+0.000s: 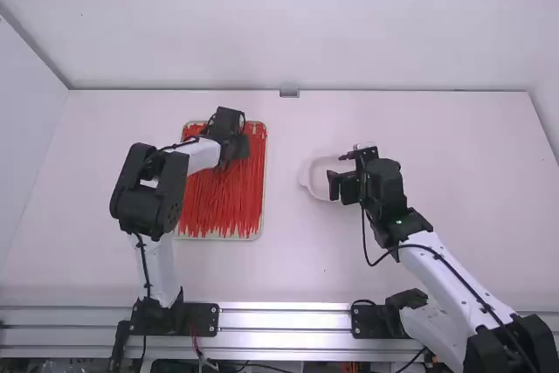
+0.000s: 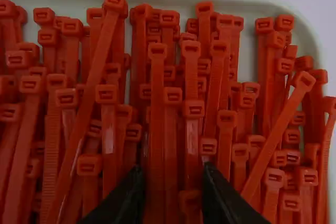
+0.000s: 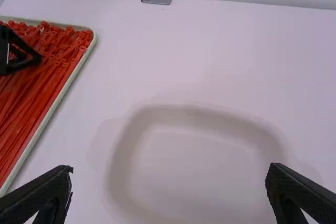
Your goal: Fasten the cable tie
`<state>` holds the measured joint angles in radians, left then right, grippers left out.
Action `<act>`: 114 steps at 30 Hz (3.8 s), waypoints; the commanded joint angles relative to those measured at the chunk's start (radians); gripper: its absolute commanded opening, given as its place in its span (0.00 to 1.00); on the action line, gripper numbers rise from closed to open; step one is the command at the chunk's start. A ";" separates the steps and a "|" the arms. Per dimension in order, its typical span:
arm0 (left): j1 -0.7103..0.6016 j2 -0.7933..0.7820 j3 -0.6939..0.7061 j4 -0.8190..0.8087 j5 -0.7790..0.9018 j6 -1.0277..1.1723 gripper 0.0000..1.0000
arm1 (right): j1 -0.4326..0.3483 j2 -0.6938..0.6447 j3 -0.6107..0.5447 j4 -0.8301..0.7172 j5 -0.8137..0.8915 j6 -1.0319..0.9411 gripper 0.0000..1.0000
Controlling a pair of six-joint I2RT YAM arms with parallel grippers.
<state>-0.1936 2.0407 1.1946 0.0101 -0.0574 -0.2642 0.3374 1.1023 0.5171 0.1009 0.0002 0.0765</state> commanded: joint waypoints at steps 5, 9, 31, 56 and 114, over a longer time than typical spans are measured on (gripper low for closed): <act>-0.003 -0.077 -0.007 -0.005 -0.014 0.010 0.30 | 0.002 0.003 0.039 0.000 0.000 0.002 0.98; -0.003 -0.077 -0.008 -0.023 -0.011 0.006 0.30 | 0.006 0.003 0.039 -0.003 0.001 0.002 0.98; -0.010 -0.060 -0.017 -0.035 0.015 0.006 0.26 | 0.003 0.003 0.039 -0.004 0.001 0.002 0.98; -0.034 -0.056 -0.019 -0.037 0.011 -0.001 0.25 | 0.004 0.003 0.039 -0.012 -0.003 0.002 0.98; -0.042 -0.039 -0.043 -0.013 -0.092 -0.001 0.26 | 0.004 0.003 0.039 -0.012 -0.003 0.003 0.99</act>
<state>-0.2276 1.9930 1.1584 0.0036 -0.1360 -0.2687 0.3374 1.1027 0.5171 0.0864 -0.0021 0.0769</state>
